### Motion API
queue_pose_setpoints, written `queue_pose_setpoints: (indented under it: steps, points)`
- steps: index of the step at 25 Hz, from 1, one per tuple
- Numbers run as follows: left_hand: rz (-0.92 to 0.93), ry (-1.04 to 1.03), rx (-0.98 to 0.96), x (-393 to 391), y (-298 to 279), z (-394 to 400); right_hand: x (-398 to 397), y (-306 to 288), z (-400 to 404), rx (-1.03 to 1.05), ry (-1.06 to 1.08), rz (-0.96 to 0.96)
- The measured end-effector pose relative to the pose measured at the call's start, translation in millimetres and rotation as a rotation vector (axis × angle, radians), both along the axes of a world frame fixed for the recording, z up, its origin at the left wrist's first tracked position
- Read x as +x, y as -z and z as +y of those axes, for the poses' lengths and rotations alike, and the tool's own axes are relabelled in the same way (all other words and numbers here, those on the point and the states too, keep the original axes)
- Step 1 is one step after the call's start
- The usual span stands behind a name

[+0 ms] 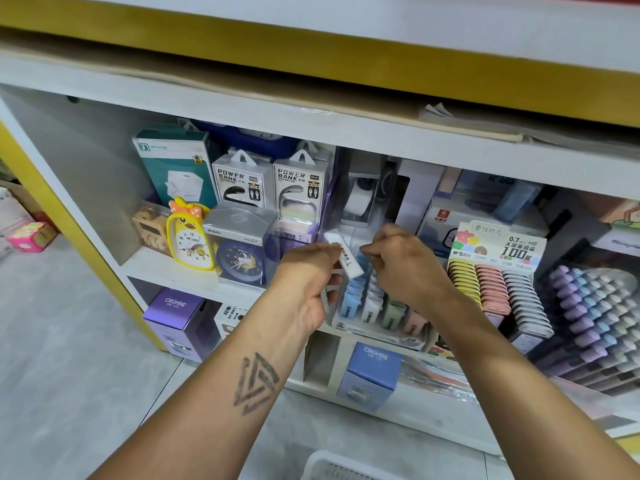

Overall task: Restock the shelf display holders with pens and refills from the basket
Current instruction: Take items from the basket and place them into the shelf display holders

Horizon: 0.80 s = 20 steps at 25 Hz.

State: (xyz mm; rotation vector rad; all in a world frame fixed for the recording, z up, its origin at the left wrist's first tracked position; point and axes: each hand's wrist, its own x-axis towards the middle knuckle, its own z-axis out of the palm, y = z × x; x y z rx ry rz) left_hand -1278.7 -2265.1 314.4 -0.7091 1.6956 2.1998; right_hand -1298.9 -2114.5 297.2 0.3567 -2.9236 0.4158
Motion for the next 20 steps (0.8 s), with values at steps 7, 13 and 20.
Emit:
queue_pose_setpoints:
  steps: [7,13,20]
  points:
    - [0.145,0.099,0.023,5.1,1.4,12.9,14.5,-36.2,14.3,-0.937,0.111,-0.289]
    - [0.156,0.145,-0.036,5.8,-8.6,24.8,20.3,-51.5,38.3,-1.057,0.164,-0.182]
    - [0.116,-0.017,0.084,2.5,-11.5,24.1,16.4,-41.2,54.4,-0.74,0.25,0.087]
